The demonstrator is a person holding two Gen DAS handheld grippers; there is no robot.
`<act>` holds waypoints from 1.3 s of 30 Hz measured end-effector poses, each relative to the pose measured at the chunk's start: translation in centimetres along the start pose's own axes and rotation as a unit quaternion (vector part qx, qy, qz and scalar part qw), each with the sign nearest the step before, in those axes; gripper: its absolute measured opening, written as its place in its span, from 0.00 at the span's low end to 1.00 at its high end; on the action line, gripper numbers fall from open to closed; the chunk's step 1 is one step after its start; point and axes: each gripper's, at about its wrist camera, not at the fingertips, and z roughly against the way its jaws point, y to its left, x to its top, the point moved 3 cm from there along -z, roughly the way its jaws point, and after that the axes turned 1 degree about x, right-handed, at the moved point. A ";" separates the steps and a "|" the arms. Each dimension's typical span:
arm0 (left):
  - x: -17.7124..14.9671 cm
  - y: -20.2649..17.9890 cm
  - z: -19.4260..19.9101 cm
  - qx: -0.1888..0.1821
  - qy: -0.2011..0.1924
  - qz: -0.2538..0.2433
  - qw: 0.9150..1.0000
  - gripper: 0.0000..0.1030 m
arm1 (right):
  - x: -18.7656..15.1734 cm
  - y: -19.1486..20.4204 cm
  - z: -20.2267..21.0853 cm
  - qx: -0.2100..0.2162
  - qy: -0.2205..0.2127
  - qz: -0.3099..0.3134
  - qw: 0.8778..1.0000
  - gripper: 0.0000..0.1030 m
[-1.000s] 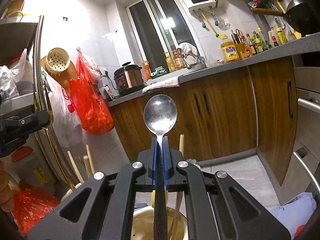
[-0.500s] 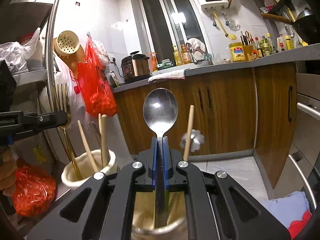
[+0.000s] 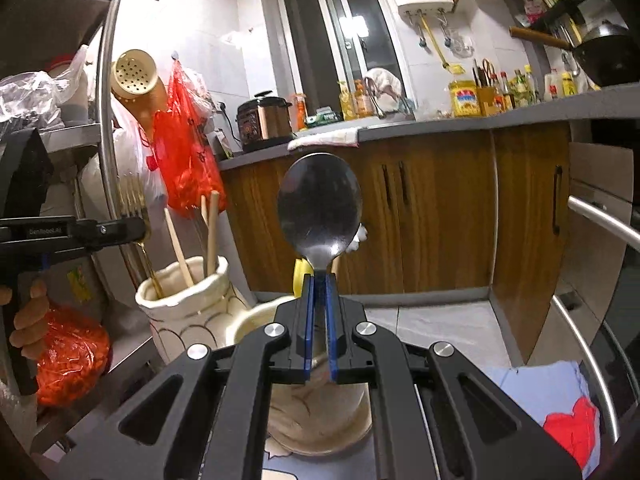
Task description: Organize utensils
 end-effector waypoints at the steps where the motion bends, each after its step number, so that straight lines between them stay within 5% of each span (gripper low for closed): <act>1: 0.0 0.0 0.0 0.001 -0.001 0.002 1.000 0.03 | -0.1 -0.1 -0.1 -0.001 0.002 -0.002 1.000 0.05; 9: 0.1 0.0 -0.7 0.020 -0.009 0.006 1.000 0.04 | -0.3 -0.4 -1.4 -0.001 0.016 -0.014 1.000 0.05; 21: -0.1 0.7 -0.9 0.036 -0.006 0.021 0.999 0.23 | -0.2 -1.5 -1.8 0.002 0.024 -0.039 0.999 0.07; 27: 0.2 0.7 -0.9 0.048 0.003 0.023 0.999 0.32 | 0.3 -1.5 -1.3 0.004 0.029 -0.046 0.999 0.18; 31: 0.6 -0.1 0.4 0.041 0.007 0.035 0.999 0.40 | 1.8 -0.7 0.5 0.009 0.033 -0.042 0.999 0.40; 39: -0.3 -3.6 5.4 0.055 0.009 0.014 0.998 0.64 | 3.2 0.3 6.5 0.012 0.074 -0.043 0.996 0.63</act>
